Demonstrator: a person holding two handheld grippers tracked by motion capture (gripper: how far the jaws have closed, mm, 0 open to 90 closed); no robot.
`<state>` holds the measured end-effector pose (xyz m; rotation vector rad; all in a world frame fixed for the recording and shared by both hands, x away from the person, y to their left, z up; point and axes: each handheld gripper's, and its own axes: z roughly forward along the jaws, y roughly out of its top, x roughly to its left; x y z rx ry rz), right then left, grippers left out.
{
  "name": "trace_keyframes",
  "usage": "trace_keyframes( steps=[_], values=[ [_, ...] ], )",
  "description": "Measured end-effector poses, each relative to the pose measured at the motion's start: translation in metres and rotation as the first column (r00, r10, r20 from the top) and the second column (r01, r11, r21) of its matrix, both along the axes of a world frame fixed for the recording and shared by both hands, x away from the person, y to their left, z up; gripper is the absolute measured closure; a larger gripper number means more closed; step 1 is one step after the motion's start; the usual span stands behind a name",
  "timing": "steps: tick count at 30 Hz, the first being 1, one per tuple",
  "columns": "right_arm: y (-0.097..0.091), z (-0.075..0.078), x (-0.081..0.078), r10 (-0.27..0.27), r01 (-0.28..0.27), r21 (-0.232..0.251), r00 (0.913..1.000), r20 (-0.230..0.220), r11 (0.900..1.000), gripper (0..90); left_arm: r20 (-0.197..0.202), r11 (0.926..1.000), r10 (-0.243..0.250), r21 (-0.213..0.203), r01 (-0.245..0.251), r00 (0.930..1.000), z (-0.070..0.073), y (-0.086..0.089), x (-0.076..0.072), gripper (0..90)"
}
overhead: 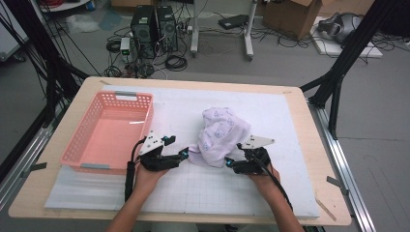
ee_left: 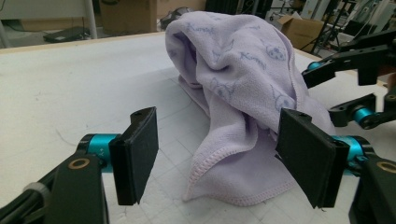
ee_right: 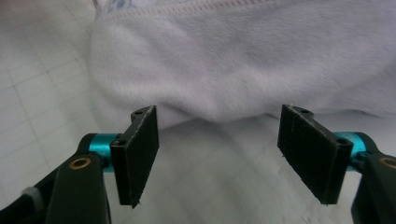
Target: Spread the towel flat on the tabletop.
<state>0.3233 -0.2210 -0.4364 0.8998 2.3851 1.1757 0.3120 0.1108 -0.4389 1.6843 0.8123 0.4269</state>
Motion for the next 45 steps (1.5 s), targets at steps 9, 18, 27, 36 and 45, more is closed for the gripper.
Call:
trace_keyframes(
  steps=[9,18,27,36,45],
  values=[
    [0.016,-0.010,0.010,0.032,-0.033,-0.048,0.9989,-0.035,0.9983,85.3,-0.026,0.9999,-0.005,0.009,0.005,0.9996,-0.002,-0.001,0.001,33.8],
    [-0.042,0.015,-0.020,-0.032,0.032,-0.012,0.9985,0.044,0.9994,86.8,-0.035,0.9998,-0.013,0.015,0.014,0.9993,-0.003,-0.002,0.001,35.1],
    [-0.107,0.018,-0.042,-0.266,0.267,-0.113,0.9637,0.029,0.9570,86.9,-0.041,0.9996,-0.024,0.015,0.024,0.9989,-0.003,-0.005,0.001,35.5],
    [-0.104,0.035,-0.041,-0.315,0.311,0.069,0.9463,0.071,0.9480,45.6,-0.059,0.9974,-0.055,0.044,0.057,0.9967,-0.006,-0.015,0.001,33.0],
    [-0.075,0.008,-0.007,-0.275,0.266,-0.181,0.9612,-0.025,0.9469,81.4,-0.077,0.9946,-0.067,0.074,0.073,0.9948,-0.007,-0.020,0.003,31.0]
  ],
)
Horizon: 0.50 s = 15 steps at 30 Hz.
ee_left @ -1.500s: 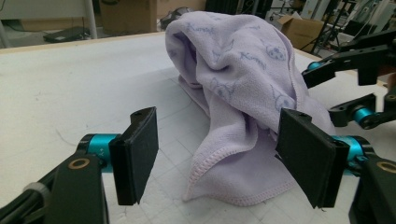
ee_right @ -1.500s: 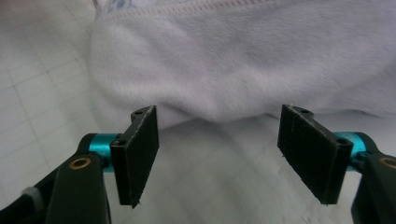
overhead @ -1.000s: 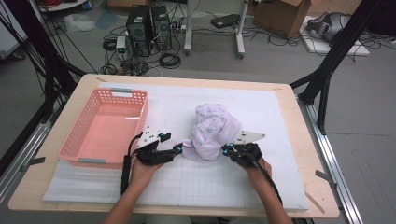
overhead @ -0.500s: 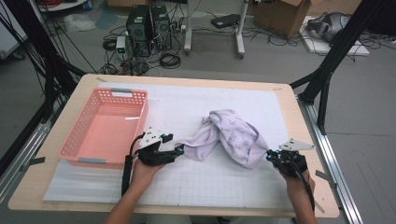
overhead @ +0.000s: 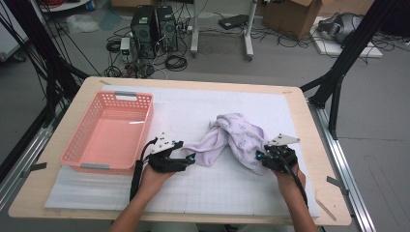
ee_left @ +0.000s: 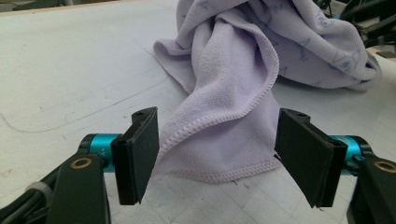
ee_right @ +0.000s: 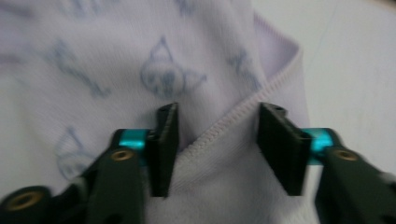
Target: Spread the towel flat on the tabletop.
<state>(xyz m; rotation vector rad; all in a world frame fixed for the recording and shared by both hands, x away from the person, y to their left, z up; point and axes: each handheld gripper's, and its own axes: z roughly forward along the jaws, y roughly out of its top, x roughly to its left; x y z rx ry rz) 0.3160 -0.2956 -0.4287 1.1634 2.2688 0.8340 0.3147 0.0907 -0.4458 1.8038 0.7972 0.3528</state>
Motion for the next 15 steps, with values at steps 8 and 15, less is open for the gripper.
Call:
trace_keyframes(
  steps=[8,15],
  values=[
    [-0.046,-0.001,-0.041,-0.025,0.025,0.011,0.9995,-0.021,0.9996,86.1,-0.009,1.0000,0.003,0.001,-0.003,1.0000,-0.001,-0.001,0.000,31.1],
    [-0.076,0.006,-0.072,-0.052,0.052,-0.001,0.9938,-0.098,0.9987,82.8,-0.012,0.9998,0.015,-0.016,-0.015,0.9998,-0.001,0.000,0.000,31.4]
  ],
)
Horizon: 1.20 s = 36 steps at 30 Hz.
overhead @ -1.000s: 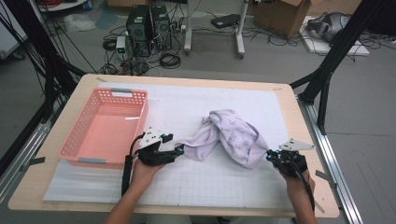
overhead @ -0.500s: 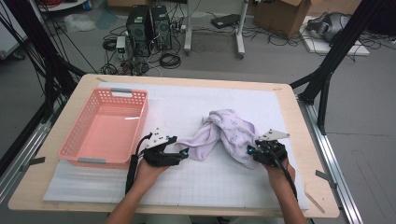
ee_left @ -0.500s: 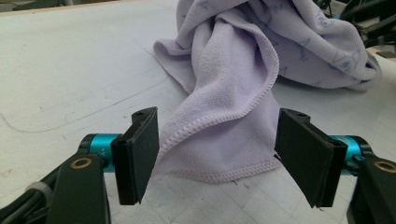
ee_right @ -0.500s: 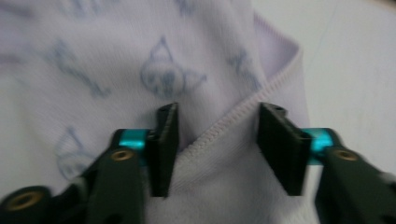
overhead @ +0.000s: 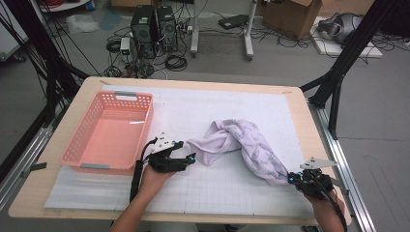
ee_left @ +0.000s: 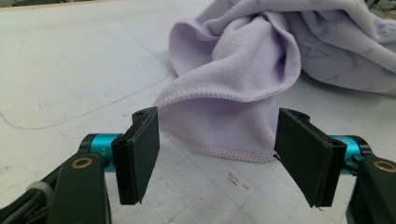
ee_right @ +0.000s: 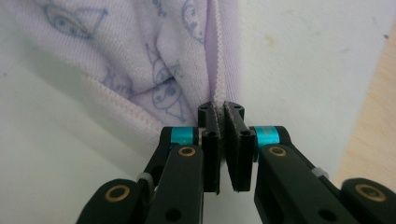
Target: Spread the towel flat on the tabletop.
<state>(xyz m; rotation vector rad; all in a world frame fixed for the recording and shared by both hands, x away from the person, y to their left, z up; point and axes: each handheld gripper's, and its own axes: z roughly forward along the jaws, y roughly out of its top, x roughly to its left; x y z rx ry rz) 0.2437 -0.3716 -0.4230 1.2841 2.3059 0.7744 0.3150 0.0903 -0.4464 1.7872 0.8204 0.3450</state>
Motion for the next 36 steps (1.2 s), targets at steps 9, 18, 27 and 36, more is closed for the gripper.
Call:
trace_keyframes(
  steps=[9,18,27,36],
  values=[
    [0.041,0.032,0.030,0.070,-0.101,0.139,0.9744,0.214,0.9851,44.2,0.006,0.9998,-0.017,0.012,0.017,0.9998,-0.001,-0.006,0.001,31.8],
    [0.092,0.015,0.073,0.207,-0.213,0.033,0.9704,0.124,0.9766,84.4,-0.037,0.9947,-0.009,0.102,0.012,0.9993,-0.001,-0.023,0.012,34.5],
    [0.043,0.030,0.039,0.143,-0.146,0.010,0.9764,0.162,0.9892,87.2,-0.001,0.9891,0.090,0.118,-0.089,0.9960,0.004,-0.033,0.023,89.7],
    [0.018,0.031,0.023,0.086,-0.089,0.009,0.9810,0.174,0.9960,76.1,-0.022,0.9990,0.045,-0.006,-0.045,0.9988,0.009,-0.025,0.023,45.1]
  ],
)
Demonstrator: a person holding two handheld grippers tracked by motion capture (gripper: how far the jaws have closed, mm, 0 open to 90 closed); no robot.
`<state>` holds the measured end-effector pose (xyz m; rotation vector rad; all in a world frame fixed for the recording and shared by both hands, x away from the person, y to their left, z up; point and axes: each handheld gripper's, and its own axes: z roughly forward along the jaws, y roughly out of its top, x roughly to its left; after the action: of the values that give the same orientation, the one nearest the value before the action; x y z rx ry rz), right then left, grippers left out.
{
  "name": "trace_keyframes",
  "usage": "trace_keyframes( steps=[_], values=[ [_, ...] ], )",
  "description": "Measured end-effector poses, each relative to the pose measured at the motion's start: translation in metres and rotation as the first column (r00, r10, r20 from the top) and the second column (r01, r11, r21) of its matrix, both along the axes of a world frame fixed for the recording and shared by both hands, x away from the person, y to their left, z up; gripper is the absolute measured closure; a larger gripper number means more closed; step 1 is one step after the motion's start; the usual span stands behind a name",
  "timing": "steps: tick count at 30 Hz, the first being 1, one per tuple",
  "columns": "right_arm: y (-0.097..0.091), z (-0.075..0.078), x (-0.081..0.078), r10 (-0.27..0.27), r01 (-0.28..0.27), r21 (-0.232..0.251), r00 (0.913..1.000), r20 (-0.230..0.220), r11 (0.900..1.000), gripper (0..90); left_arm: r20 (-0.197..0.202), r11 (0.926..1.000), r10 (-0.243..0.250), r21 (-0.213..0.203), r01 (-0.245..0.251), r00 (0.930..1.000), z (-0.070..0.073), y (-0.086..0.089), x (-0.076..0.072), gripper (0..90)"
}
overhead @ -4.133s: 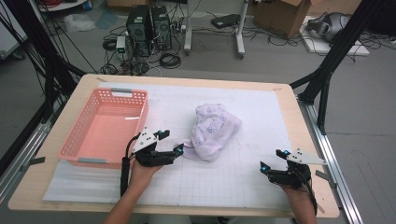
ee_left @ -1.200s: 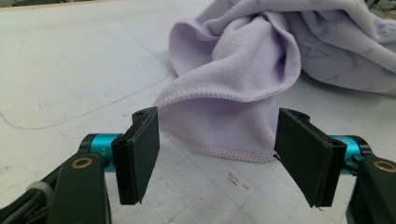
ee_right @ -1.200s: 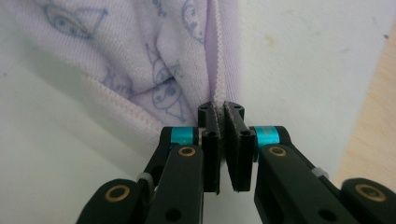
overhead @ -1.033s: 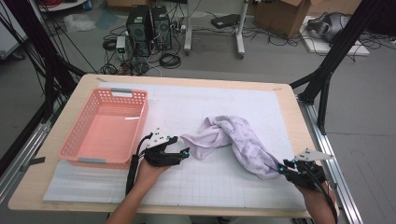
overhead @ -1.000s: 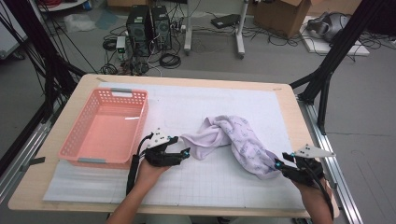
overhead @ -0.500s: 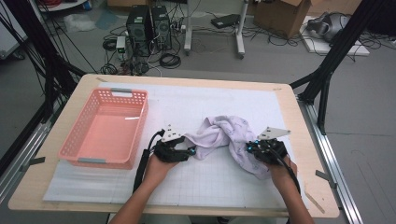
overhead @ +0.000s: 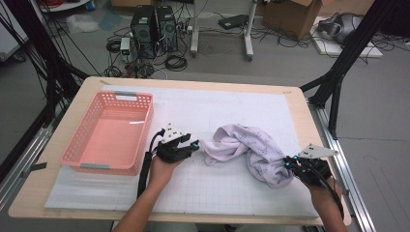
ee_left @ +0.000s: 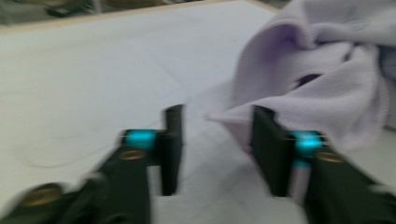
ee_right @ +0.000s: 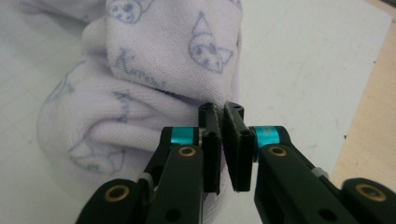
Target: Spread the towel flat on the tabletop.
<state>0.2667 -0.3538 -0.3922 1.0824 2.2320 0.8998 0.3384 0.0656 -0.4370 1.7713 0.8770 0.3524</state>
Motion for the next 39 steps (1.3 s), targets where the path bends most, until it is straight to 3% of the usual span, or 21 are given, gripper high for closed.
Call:
trace_keyframes(
  steps=[1,3,5,6,7,9,10,12,13,14,15,16,18,20,21,22,23,24,30,36,39],
  values=[
    [0.000,0.000,0.000,0.000,0.000,0.000,1.0000,0.000,1.0000,76.1,-0.013,0.9997,-0.020,-0.014,0.020,0.9997,-0.001,-0.004,0.000,45.1],
    [0.004,0.004,0.001,-0.016,0.014,0.041,0.9990,0.041,0.9990,64.6,-0.009,0.9982,-0.060,-0.007,0.060,0.9982,-0.004,-0.012,-0.001,38.5],
    [0.017,0.013,0.003,0.017,-0.025,0.082,0.9953,0.096,0.9963,52.8,-0.034,0.9960,-0.085,0.025,0.086,0.9958,-0.007,-0.024,0.001,37.2],
    [0.017,0.013,0.003,0.017,-0.025,0.082,0.9953,0.096,0.9963,52.8,-0.034,0.9960,-0.085,0.025,0.086,0.9958,-0.007,-0.024,0.001,36.6],
    [0.031,0.015,0.004,0.068,-0.076,0.084,0.9928,0.099,0.9935,47.6,-0.046,0.9944,-0.095,0.041,0.097,0.9944,-0.008,-0.029,0.003,36.1],
    [0.040,0.015,0.006,0.097,-0.104,0.073,0.9904,0.098,0.9918,43.7,-0.066,0.9907,-0.111,0.072,0.116,0.9916,-0.010,-0.039,0.005,33.5],
    [0.058,0.008,0.009,0.137,-0.141,0.047,0.9879,0.073,0.9889,36.6,-0.088,0.9824,-0.128,0.126,0.138,0.9879,-0.012,-0.051,0.006,32.8],
    [0.074,-0.003,0.015,0.140,-0.140,-0.018,0.9889,0.048,0.9900,33.5,-0.096,0.9769,-0.135,0.154,0.149,0.9862,-0.013,-0.055,0.006,37.1],
    [0.079,-0.009,0.019,0.144,-0.142,-0.042,0.9889,0.040,0.9890,33.8,-0.098,0.9670,-0.145,0.197,0.162,0.9846,-0.013,-0.060,0.004,44.3],
    [0.079,-0.009,0.019,0.144,-0.142,-0.042,0.9889,0.040,0.9890,33.8,-0.098,0.9670,-0.145,0.197,0.162,0.9846,-0.013,-0.060,0.004,55.9],
    [0.083,-0.015,0.024,0.137,-0.135,-0.057,0.9900,0.033,0.9892,35.3,-0.106,0.9658,-0.158,0.191,0.176,0.9818,-0.012,-0.061,0.004,55.9],
    [0.089,-0.026,0.033,0.111,-0.108,-0.115,0.9938,0.012,0.9874,53.0,-0.101,0.9650,-0.156,0.196,0.174,0.9825,-0.011,-0.061,0.002,72.6],
    [0.090,-0.030,0.039,0.124,-0.127,-0.124,0.9917,-0.034,0.9840,73.0,-0.086,0.9601,-0.163,0.216,0.178,0.9829,-0.007,-0.058,0.001,80.0],
    [0.087,-0.022,0.037,0.170,-0.172,-0.054,0.9844,-0.046,0.9836,79.6,-0.051,0.9750,-0.115,0.185,0.123,0.9920,0.003,-0.039,0.000,82.3],
    [0.083,-0.017,0.035,0.191,-0.191,0.003,0.9805,-0.046,0.9816,80.0,-0.051,0.9750,-0.115,0.185,0.123,0.9920,0.003,-0.039,0.000,82.4],
    [0.079,-0.010,0.032,0.203,-0.201,0.039,0.9788,-0.030,0.9787,79.9,-0.026,0.9858,-0.072,0.150,0.075,0.9970,0.013,-0.021,0.002,82.4],
    [0.075,-0.003,0.031,0.197,-0.196,0.056,0.9803,-0.012,0.9790,79.9,-0.026,0.9858,-0.072,0.150,0.075,0.9970,0.013,-0.021,0.002,82.4],
    [0.070,0.003,0.030,0.189,-0.189,0.069,0.9820,0.005,0.9796,79.9,-0.005,0.9917,-0.040,0.122,0.040,0.9992,0.023,-0.006,0.004,82.4],
    [0.038,0.028,0.037,0.065,-0.072,0.096,0.9952,0.072,0.9927,80.0,0.023,0.9947,0.040,0.094,-0.042,0.9990,0.039,0.027,0.008,82.4],
    [0.018,0.030,0.066,-0.047,0.043,0.080,0.9973,0.057,0.9959,80.3,0.016,0.9937,0.066,0.089,-0.067,0.9977,0.038,0.032,0.012,82.2],
    [0.006,0.020,0.087,-0.131,0.130,0.050,0.9914,0.010,0.9903,79.5,0.014,0.9937,0.066,0.090,-0.067,0.9977,0.036,0.030,0.013,82.0]
  ],
)
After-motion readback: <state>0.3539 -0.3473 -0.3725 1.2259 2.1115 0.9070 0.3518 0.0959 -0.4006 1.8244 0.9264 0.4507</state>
